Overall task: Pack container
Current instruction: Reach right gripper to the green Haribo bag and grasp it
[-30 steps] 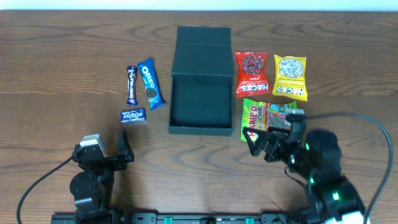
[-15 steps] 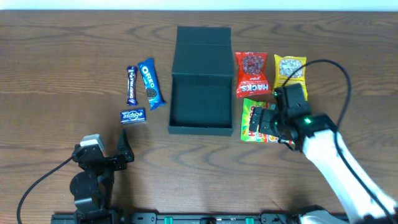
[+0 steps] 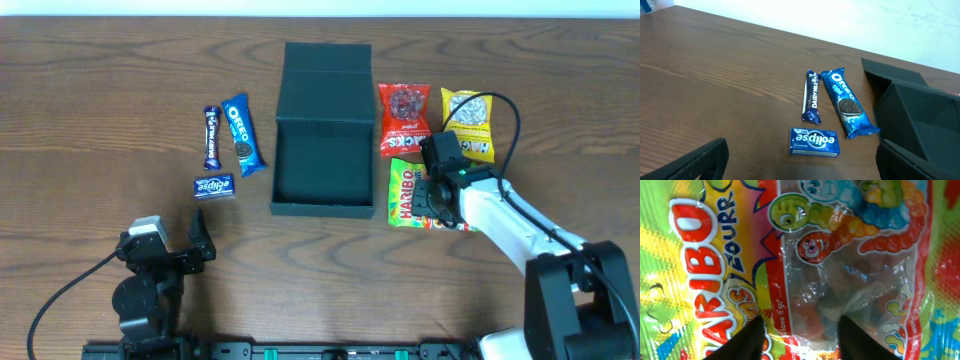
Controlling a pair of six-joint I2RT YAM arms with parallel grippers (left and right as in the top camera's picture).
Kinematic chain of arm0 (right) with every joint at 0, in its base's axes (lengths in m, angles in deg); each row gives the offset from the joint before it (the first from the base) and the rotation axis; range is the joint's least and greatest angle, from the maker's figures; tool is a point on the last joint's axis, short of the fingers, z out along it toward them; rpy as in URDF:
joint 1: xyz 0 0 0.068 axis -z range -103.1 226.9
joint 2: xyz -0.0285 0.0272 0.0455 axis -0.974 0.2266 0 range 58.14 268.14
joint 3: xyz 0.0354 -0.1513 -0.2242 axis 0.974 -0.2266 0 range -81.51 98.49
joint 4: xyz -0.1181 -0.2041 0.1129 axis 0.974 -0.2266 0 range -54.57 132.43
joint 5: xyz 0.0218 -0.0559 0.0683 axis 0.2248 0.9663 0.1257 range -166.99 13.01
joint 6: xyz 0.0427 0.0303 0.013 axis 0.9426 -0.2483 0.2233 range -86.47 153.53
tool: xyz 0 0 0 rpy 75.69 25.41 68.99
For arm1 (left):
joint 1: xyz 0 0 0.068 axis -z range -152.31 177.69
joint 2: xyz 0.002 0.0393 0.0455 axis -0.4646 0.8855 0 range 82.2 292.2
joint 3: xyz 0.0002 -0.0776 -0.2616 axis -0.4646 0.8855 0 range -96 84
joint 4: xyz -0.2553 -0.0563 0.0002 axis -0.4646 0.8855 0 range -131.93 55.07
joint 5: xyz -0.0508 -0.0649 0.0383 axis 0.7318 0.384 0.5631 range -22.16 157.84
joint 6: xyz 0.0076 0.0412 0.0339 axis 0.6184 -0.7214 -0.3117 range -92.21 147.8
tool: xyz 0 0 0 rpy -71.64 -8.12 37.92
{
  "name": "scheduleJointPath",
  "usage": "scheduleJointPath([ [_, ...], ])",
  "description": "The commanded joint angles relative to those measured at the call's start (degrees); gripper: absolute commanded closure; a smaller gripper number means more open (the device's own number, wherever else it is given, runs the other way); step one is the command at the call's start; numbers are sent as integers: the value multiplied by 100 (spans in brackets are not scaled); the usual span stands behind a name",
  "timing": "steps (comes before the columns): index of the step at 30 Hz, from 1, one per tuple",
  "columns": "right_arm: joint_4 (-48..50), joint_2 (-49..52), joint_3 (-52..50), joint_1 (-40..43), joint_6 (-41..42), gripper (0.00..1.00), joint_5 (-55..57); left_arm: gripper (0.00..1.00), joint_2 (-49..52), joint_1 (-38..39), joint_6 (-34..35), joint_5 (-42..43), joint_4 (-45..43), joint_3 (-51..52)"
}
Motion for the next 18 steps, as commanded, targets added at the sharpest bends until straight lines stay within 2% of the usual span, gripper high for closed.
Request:
scheduleJointPath([
  [1,0,267,37,42,-24,67,160,5,-37,22,-17,-55,44,140],
  [5,-31,380,37,42,-22,99,74,5,-37,22,-20,-55,44,140],
  [10,-146,374,42,42,-26,99,-20,5,-37,22,-17,-55,44,140],
  [18,-509,96,374,42,-24,99,-1239,5,-37,22,-17,-55,44,140],
])
